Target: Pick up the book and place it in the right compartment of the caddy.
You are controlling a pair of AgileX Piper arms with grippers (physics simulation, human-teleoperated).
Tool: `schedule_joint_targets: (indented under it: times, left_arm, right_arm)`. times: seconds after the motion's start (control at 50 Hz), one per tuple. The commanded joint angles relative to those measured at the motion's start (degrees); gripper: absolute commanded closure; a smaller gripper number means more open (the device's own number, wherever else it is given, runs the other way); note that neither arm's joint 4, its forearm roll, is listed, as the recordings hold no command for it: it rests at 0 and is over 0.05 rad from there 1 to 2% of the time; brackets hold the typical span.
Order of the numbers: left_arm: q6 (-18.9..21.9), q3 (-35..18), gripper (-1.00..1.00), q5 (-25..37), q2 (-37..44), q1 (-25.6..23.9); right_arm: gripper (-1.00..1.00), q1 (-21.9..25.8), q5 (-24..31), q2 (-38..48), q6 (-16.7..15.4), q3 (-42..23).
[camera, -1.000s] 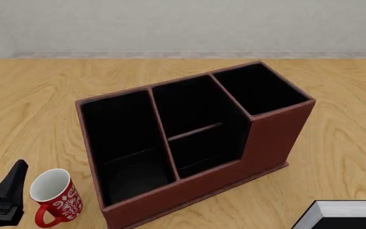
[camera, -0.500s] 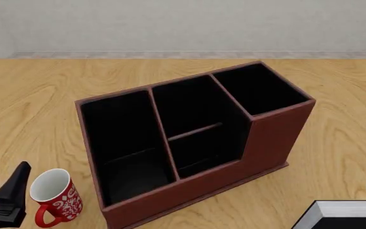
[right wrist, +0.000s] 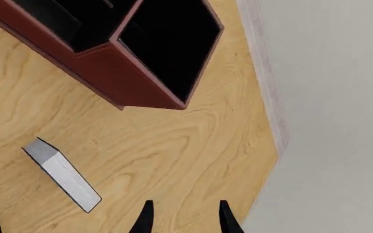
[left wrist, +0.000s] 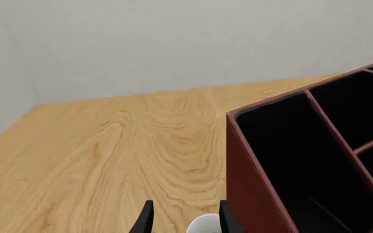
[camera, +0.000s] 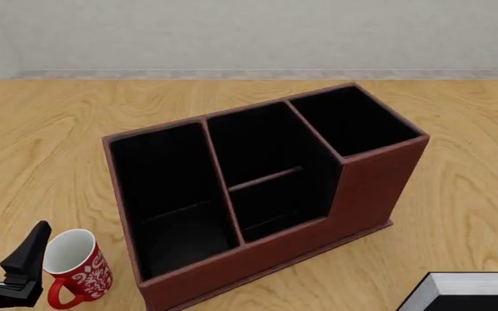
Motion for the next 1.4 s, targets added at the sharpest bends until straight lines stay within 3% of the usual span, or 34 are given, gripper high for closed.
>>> schedule_joint_targets:
  times: [0.02, 0.34, 0.4, 0.5, 0.62, 0.72, 0.86, 0.98, 1.02, 1.14, 1.4]
  left_arm:
    - [-0.3, 0.0, -1.0, 1.0, -0.3, 0.1]
    - [-0.5, 0.0, -1.0, 1.8, -0.7, 0.2]
    - [-0.5, 0.0, -1.0, 1.9, -0.6, 0.0]
    - [-0.6, 0.0, -1.0, 2.0, -0.7, 0.1]
    - [-0.5, 0.0, -1.0, 2.3, -0.9, -0.1]
    - [-0.3, 0.0, -1.0, 1.9, -0.5, -0.4]
    - [-0.3, 0.0, -1.0, 1.4, 0.2, -0.8]
    - [0.0, 0.0, -1.0, 1.1, 0.5, -0.9]
    - [-0.1, 0.0, -1.0, 1.1, 0.5, -0.9]
    - [0.0, 0.0, -1.0, 1.6, 0.2, -0.9]
    - [0.2, 0.0, -1.0, 1.3, 0.6, -1.2]
  right_arm:
    - [-1.0, 1.4, 0.0, 3.2, -0.2, 4.2]
    - [-1.0, 5.1, 0.0, 4.7, 2.9, 13.1]
    - [-1.0, 5.3, 0.0, 4.6, 2.9, 12.1]
    - [-1.0, 7.2, 0.0, 4.8, 5.6, 14.0]
    - [-1.0, 5.1, 0.0, 4.1, 4.9, 16.4]
    - [-1.0, 5.9, 0.0, 4.2, 6.1, 16.6]
    - [-1.0, 2.9, 0.0, 3.2, 3.7, 19.8]
    - [-1.0, 4.7, 0.0, 3.6, 6.1, 20.8]
    - [-1.0, 3.8, 0.0, 3.3, 5.3, 21.7]
    - [-1.0, 7.4, 0.0, 4.2, 9.3, 23.2]
    - [-1.0, 9.2, 0.0, 4.1, 12.4, 25.9]
